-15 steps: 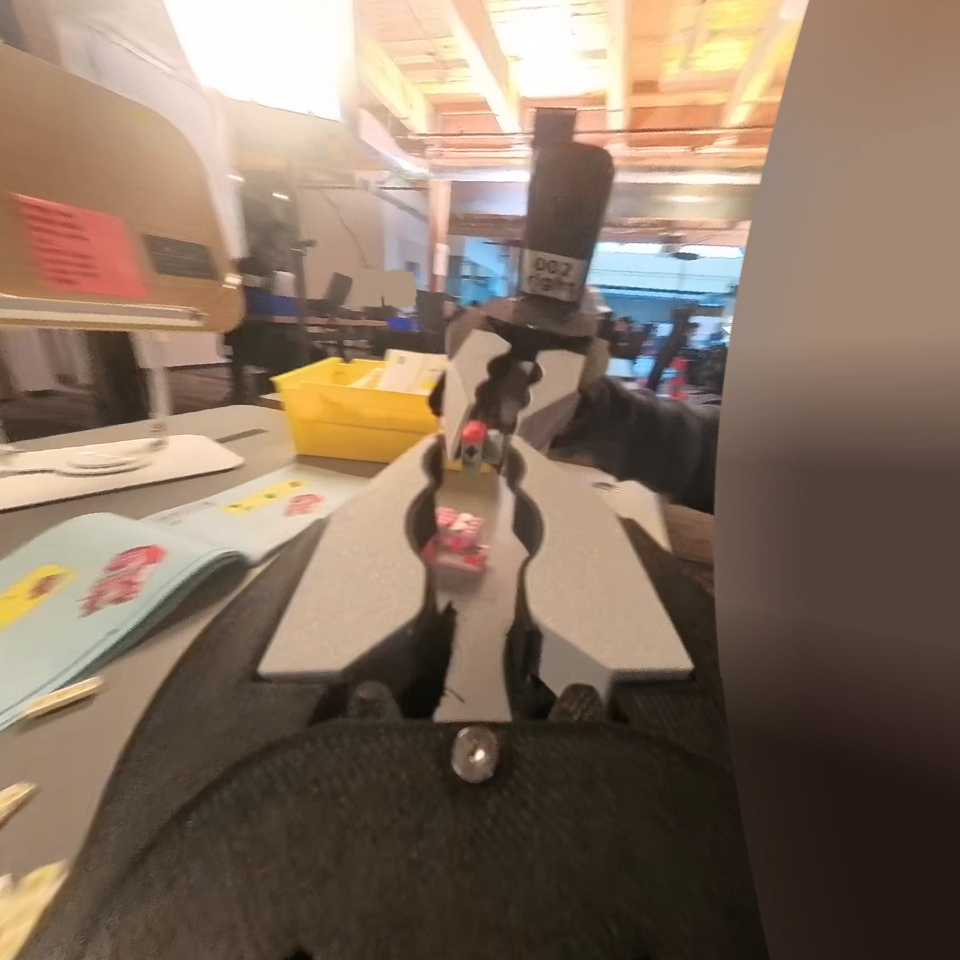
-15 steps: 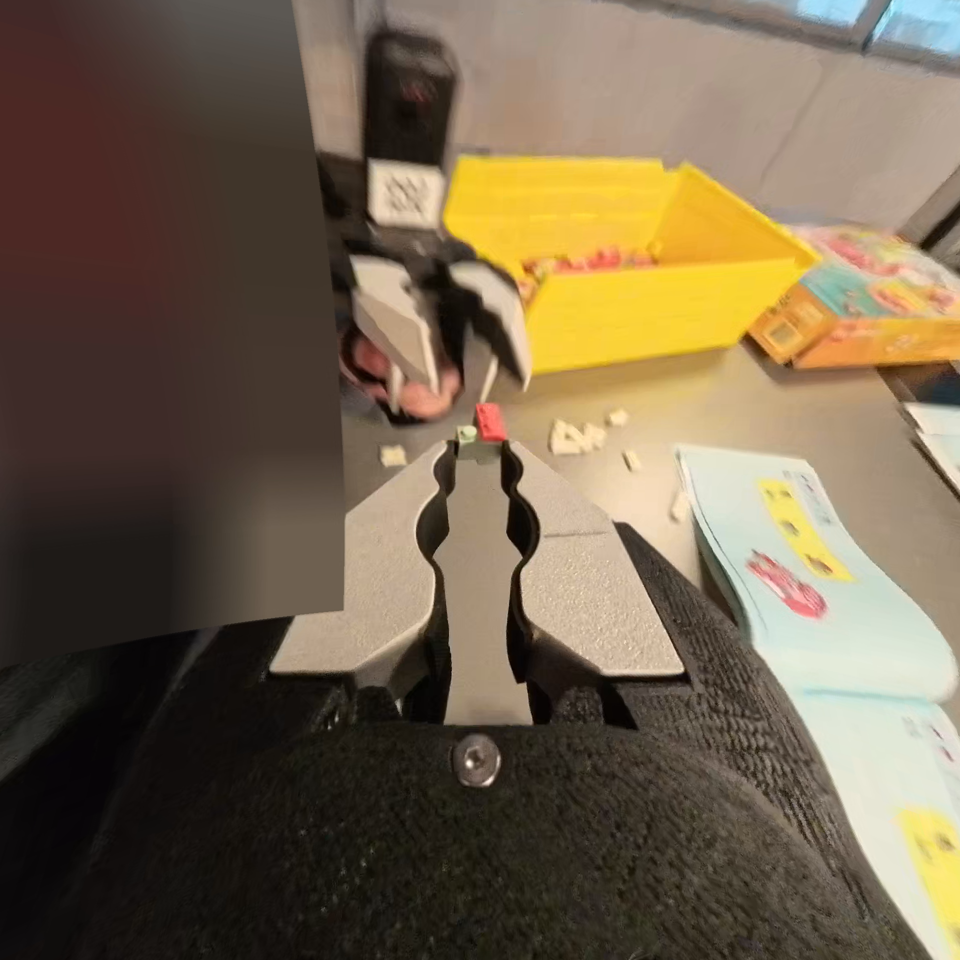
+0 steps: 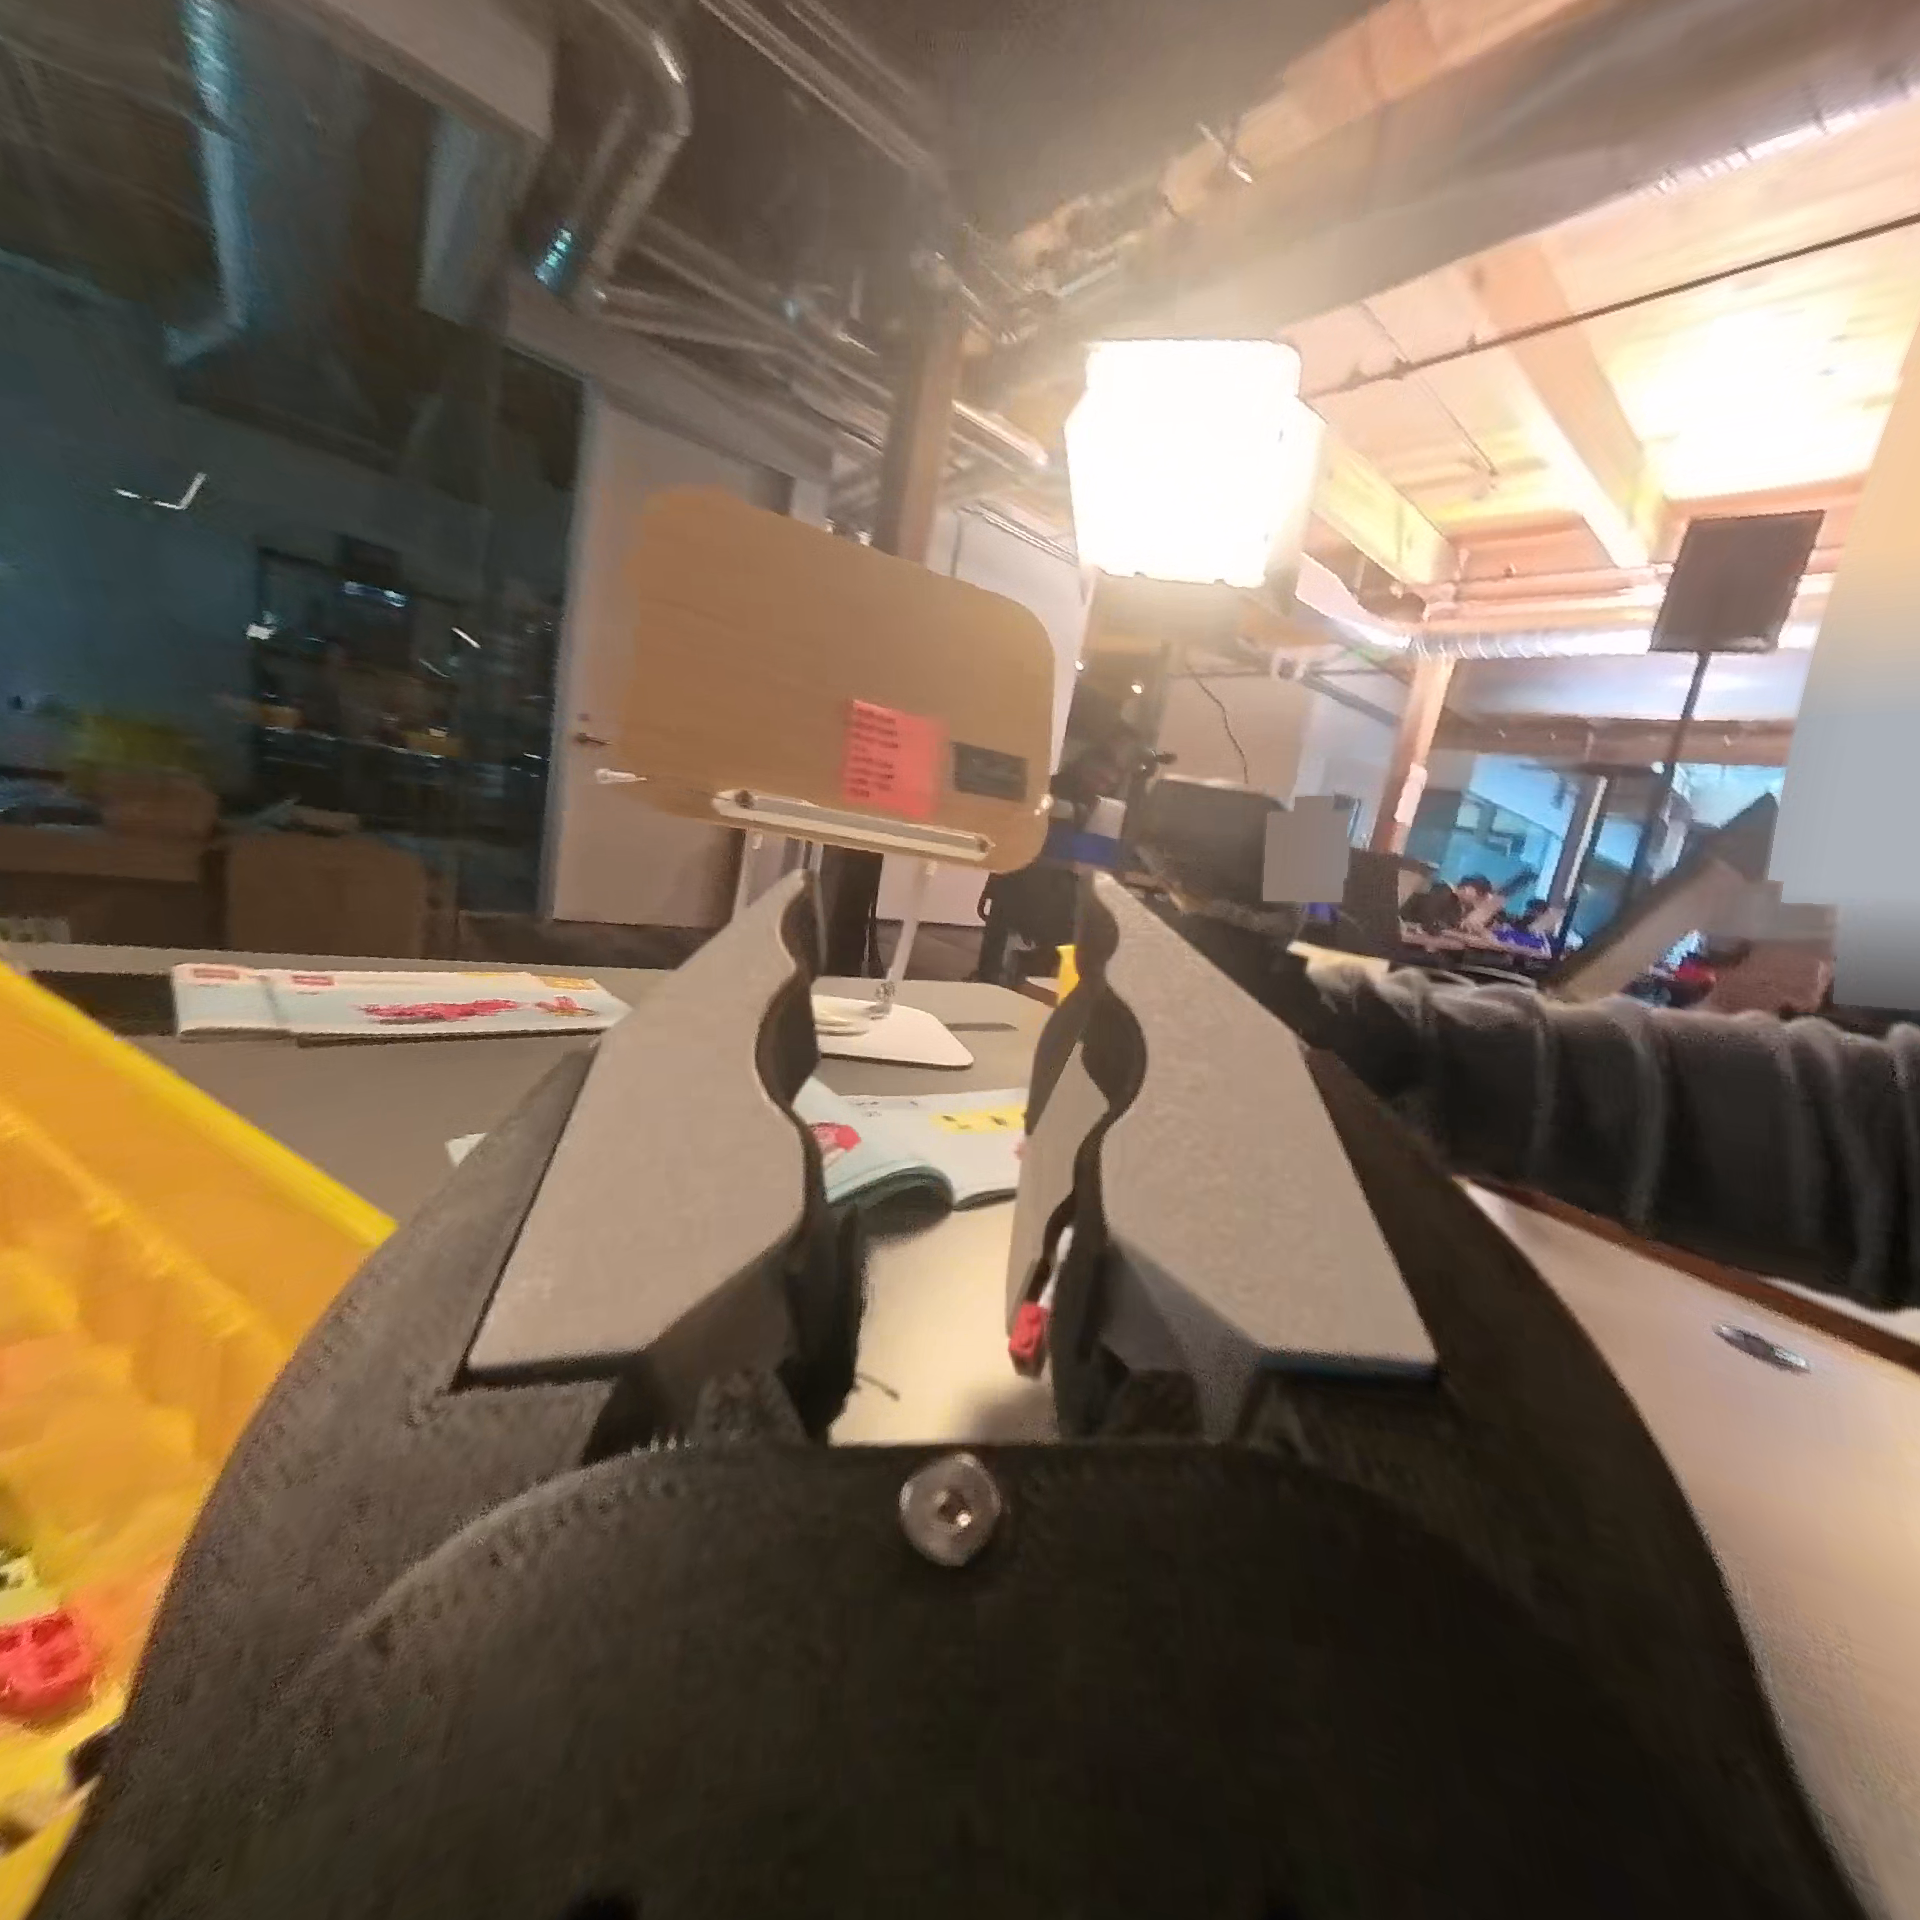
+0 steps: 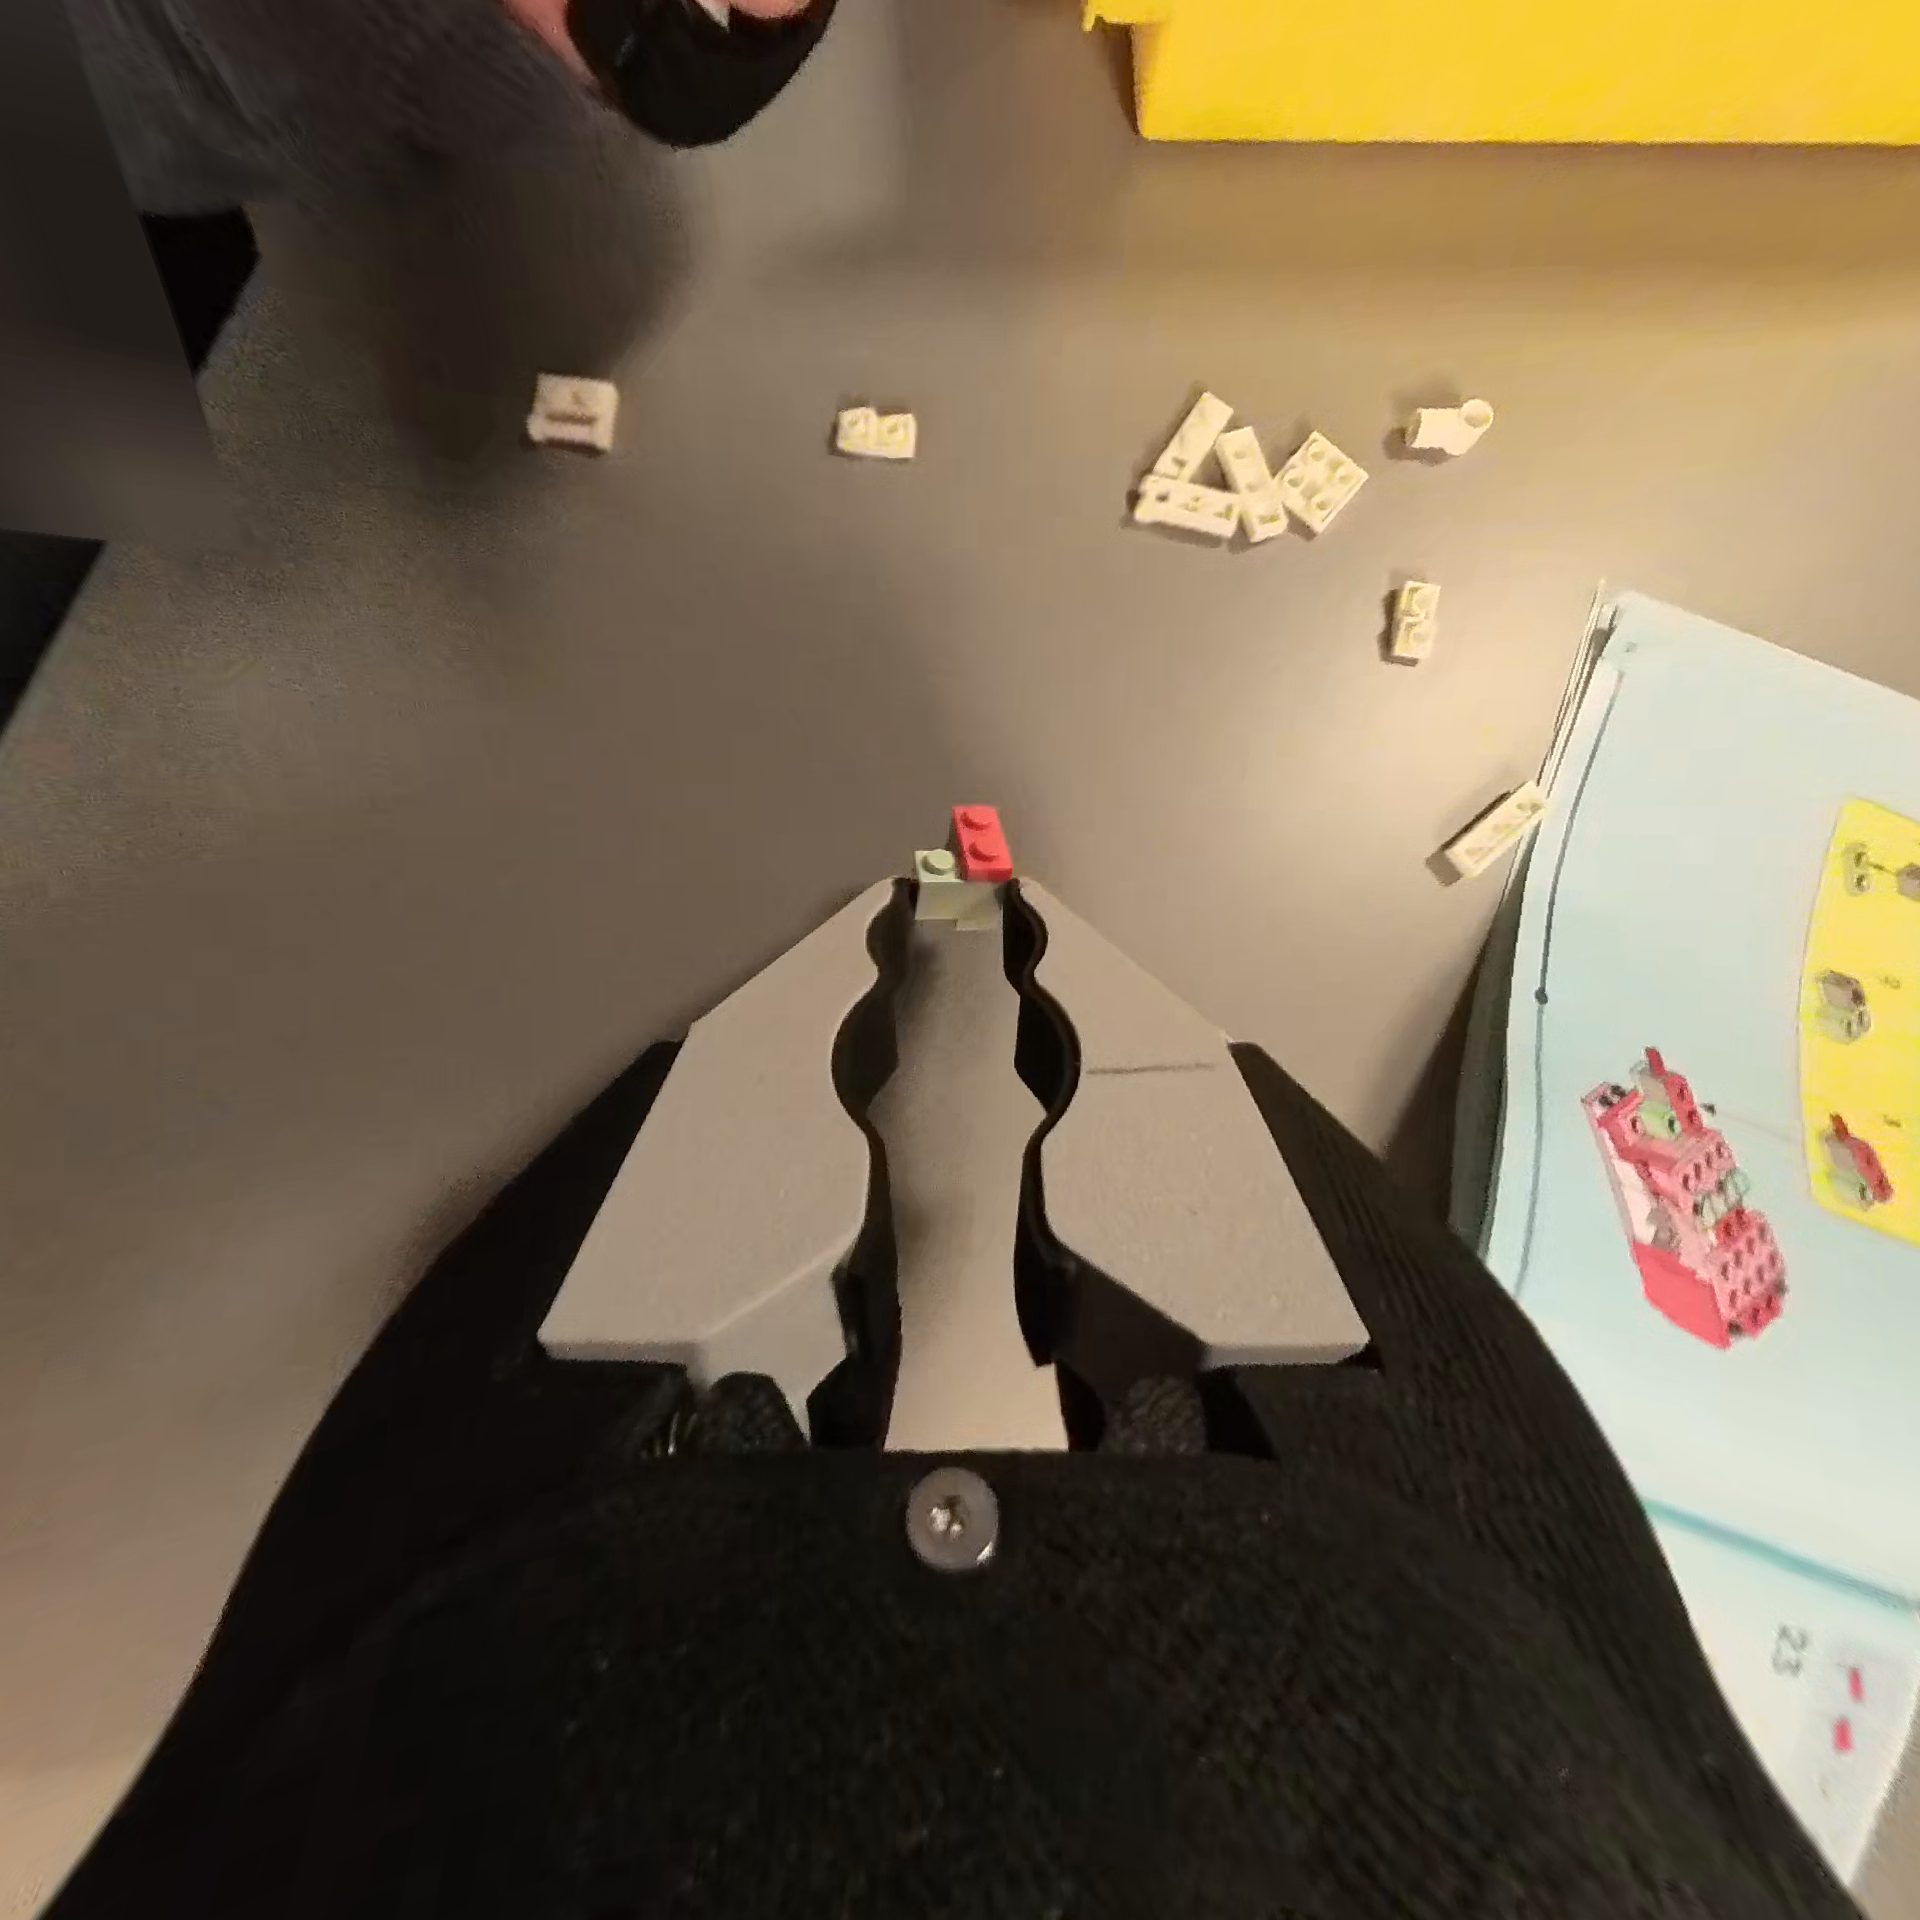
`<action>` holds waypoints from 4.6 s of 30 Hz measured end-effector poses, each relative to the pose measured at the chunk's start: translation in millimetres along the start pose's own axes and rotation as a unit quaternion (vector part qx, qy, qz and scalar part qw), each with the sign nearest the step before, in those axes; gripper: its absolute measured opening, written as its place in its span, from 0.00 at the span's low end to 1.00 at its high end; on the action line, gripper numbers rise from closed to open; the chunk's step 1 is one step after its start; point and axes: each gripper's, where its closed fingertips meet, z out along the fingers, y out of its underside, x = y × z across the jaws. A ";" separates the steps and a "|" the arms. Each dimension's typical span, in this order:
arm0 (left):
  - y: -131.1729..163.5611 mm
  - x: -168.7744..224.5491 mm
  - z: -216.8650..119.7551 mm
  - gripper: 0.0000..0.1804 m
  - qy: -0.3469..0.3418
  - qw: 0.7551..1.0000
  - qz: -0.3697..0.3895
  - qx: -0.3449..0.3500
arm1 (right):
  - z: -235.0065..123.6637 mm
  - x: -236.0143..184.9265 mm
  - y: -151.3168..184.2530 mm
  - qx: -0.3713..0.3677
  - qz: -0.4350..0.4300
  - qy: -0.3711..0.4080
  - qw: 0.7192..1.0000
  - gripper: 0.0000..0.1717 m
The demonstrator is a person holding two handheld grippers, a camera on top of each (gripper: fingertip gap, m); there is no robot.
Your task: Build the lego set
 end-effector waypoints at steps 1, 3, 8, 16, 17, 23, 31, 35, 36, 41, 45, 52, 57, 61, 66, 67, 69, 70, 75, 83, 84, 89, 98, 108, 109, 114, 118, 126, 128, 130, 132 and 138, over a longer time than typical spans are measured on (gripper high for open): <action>-1.4 -3.1 -1.1 0.26 -0.005 1.000 -0.008 0.005 | 2.2 1.7 0.8 0.006 -0.009 -0.006 1.000 0.09; -3.2 -7.1 -2.5 0.26 -0.012 1.000 -0.020 0.011 | 5.9 2.8 3.0 0.015 -0.013 -0.021 1.000 0.09; -3.5 -5.8 -1.9 0.24 -0.009 1.000 -0.015 0.011 | 10.4 4.1 11.2 0.023 -0.011 -0.035 0.999 0.09; -6.9 -2.6 -2.7 0.24 -0.028 0.999 0.038 0.016 | 5.7 8.7 18.2 0.015 -0.002 -0.016 1.000 0.19; -6.8 -3.3 -2.8 0.24 -0.028 0.999 0.035 0.016 | 1.9 10.2 17.4 0.017 0.002 -0.007 1.000 0.22; -6.9 -5.7 -3.3 0.25 -0.026 0.999 0.015 0.020 | -76.8 45.1 -6.4 0.176 0.040 0.224 0.958 0.28; -3.2 -2.1 -0.7 0.25 -0.022 1.000 0.020 0.010 | -199.6 34.6 49.7 0.215 -0.009 0.692 0.689 0.00; -1.6 1.7 0.8 0.24 -0.016 1.000 0.018 0.008 | -206.2 32.3 68.6 0.218 0.030 0.719 0.659 0.00; -1.3 2.7 1.3 0.24 -0.015 1.000 0.020 0.007 | -205.8 34.4 73.5 0.217 0.041 0.719 0.659 0.00; -1.7 3.2 0.6 0.24 -0.013 1.000 0.020 0.009 | -201.6 41.6 82.7 0.201 0.052 0.717 0.665 0.00; -3.4 2.0 0.2 0.23 -0.010 1.000 0.007 0.015 | -202.8 48.7 92.2 0.188 0.064 0.722 0.663 0.00; -3.8 4.7 0.9 0.21 0.008 1.000 -0.013 0.018 | -210.1 47.8 100.6 0.178 0.079 0.736 0.649 0.00; -6.0 3.4 -0.7 0.21 0.009 0.999 -0.022 0.025 | -210.8 49.1 102.8 0.168 0.080 0.741 0.646 0.00; -5.0 4.3 -0.1 0.21 0.012 0.999 -0.023 0.023 | -210.4 49.4 103.0 0.166 0.080 0.740 0.647 0.00; -2.4 2.6 0.7 0.18 0.005 1.000 -0.019 0.014 | -210.9 49.4 102.9 0.164 0.078 0.742 0.645 0.00; -1.8 3.0 1.0 0.18 0.005 1.000 -0.017 0.012 | -211.4 49.3 103.2 0.164 0.079 0.743 0.644 0.00; -1.9 3.7 1.2 0.18 0.006 1.000 -0.013 0.012 | -212.3 49.3 103.5 0.164 0.079 0.744 0.643 0.00; -2.1 3.7 1.0 0.18 0.005 1.000 -0.012 0.013 | -212.3 49.4 103.7 0.164 0.080 0.744 0.643 0.01; -2.6 2.7 0.6 0.18 0.006 1.000 -0.019 0.015 | -211.8 50.1 104.1 0.164 0.081 0.743 0.644 0.01; 2.8 0.9 3.0 0.11 -0.008 1.000 -0.003 -0.003 | -209.8 51.7 104.8 0.160 0.081 0.740 0.649 0.00; 2.3 0.7 2.6 0.11 -0.009 1.000 -0.004 -0.001 | -209.7 51.8 104.8 0.160 0.081 0.739 0.649 0.00; 1.4 0.3 2.2 0.11 -0.006 1.000 -0.012 0.002 | -208.4 52.4 104.9 0.157 0.080 0.738 0.651 0.00; 0.5 1.3 2.2 0.11 -0.002 1.000 -0.015 0.005 | -205.4 53.3 103.9 0.154 0.076 0.734 0.658 0.00; 2.1 2.2 4.0 0.12 0.002 1.000 -0.026 0.001 | -203.5 54.0 103.1 0.158 0.078 0.729 0.661 0.00; 2.4 1.9 4.0 0.12 0.001 1.000 -0.027 0.000 | -203.3 54.1 103.0 0.158 0.078 0.729 0.662 0.00; -35.6 -10.8 -7.1 0.12 -0.058 0.998 -0.013 0.015 | -203.4 53.0 101.3 0.168 0.079 0.725 0.663 0.00; -93.4 -51.7 -15.2 0.02 -0.131 0.987 0.083 -0.038 | -206.3 55.3 103.8 0.167 0.089 0.732 0.655 0.00; -35.6 -200.1 -16.1 0.00 -0.215 0.861 0.039 -0.460 | -205.8 57.7 105.5 0.152 0.088 0.738 0.651 0.00; -9.3 -231.6 -21.2 0.00 -0.225 0.811 -0.005 -0.540 | -204.8 58.0 105.2 0.150 0.086 0.737 0.653 0.00; 18.0 -252.5 -19.4 0.00 -0.214 0.780 -0.062 -0.585 | -202.6 58.5 104.7 0.147 0.084 0.735 0.657 0.00; 40.3 -272.6 -18.6 0.00 -0.221 0.755 -0.089 -0.611 | -201.5 58.2 104.6 0.148 0.085 0.733 0.659 0.00; 79.2 -321.0 -26.9 0.00 -0.290 0.699 -0.103 -0.645 | -200.9 56.3 102.7 0.154 0.082 0.730 0.661 0.00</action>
